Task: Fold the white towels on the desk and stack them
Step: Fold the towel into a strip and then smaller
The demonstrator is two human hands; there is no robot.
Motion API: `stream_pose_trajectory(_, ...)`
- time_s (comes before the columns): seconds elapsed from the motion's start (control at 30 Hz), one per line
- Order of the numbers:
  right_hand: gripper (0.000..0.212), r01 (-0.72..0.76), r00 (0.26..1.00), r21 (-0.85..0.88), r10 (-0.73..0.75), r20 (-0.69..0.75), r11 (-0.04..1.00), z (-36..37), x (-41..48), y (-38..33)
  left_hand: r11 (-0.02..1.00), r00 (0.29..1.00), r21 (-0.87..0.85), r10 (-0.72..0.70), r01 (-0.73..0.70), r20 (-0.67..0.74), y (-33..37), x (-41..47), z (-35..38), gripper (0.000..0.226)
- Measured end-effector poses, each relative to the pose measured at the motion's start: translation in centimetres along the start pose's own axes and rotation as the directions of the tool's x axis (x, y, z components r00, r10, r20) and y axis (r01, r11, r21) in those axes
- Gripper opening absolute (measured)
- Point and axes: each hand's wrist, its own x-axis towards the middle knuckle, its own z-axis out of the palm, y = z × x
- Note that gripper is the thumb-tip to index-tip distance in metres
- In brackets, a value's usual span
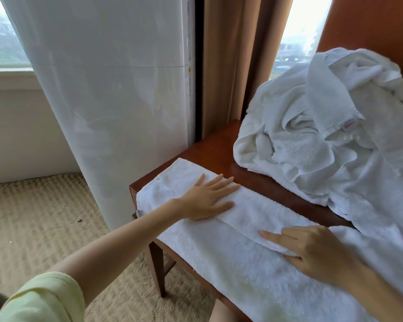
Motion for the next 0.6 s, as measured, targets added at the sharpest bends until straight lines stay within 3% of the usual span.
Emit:
stream_pose_trajectory(0.3,0.050,-0.056,0.998,0.019,0.056,0.000,0.998,0.2,0.3,0.4,1.000,1.000,-0.002,0.006,-0.006,0.024,-1.5,1.7,-0.7,0.059)
stream_pose_trajectory(0.43,0.061,-0.232,0.973,0.042,0.231,0.025,0.972,-1.6,-1.1,1.2,0.990,0.990,0.096,-0.107,0.099,0.086,0.2,2.5,-2.1,0.059)
stream_pose_trajectory(0.5,0.069,-0.328,0.945,0.045,0.327,0.025,0.944,-2.8,-2.9,2.1,0.986,0.995,0.135,-0.102,0.100,0.002,3.1,3.5,-3.0,0.064)
stream_pose_trajectory(0.6,0.060,-0.524,0.842,0.125,0.535,-0.073,0.842,-4.8,-7.9,3.2,0.998,0.973,-0.034,0.052,-0.061,-0.225,10.4,4.3,-3.0,0.064)
